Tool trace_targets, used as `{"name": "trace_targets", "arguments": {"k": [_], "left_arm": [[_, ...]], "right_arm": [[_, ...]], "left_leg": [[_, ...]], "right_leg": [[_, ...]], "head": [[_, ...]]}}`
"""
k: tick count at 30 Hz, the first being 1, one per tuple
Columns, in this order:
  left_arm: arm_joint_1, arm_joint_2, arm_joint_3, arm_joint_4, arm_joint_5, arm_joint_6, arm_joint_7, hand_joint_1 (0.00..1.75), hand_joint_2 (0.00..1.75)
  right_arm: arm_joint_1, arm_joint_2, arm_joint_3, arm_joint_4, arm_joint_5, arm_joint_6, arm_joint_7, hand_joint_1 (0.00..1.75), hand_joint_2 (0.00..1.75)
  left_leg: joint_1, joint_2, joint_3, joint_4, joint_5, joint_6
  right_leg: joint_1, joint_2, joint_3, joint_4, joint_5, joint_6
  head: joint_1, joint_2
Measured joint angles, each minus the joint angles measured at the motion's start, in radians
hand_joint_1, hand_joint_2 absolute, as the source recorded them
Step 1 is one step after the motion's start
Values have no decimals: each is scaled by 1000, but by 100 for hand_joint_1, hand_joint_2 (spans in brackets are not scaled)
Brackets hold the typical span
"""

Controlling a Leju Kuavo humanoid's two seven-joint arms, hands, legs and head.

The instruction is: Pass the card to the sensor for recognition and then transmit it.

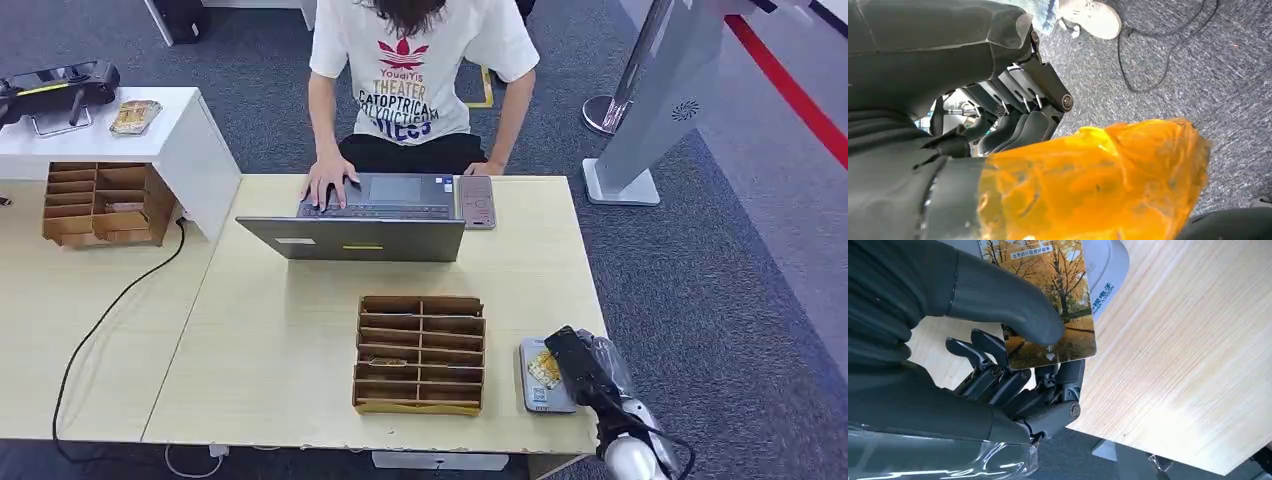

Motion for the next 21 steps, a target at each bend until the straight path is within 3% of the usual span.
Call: {"name": "trace_targets", "arguments": {"k": [21], "left_arm": [[0, 0, 7, 0, -3, 0, 0, 175, 0]], "right_arm": [[-2, 3, 0, 8, 18, 6, 1, 175, 175]], "left_leg": [[0, 0, 0, 0, 0, 0]], "right_leg": [[0, 0, 0, 0, 0, 0]], "head": [[0, 0]]}}
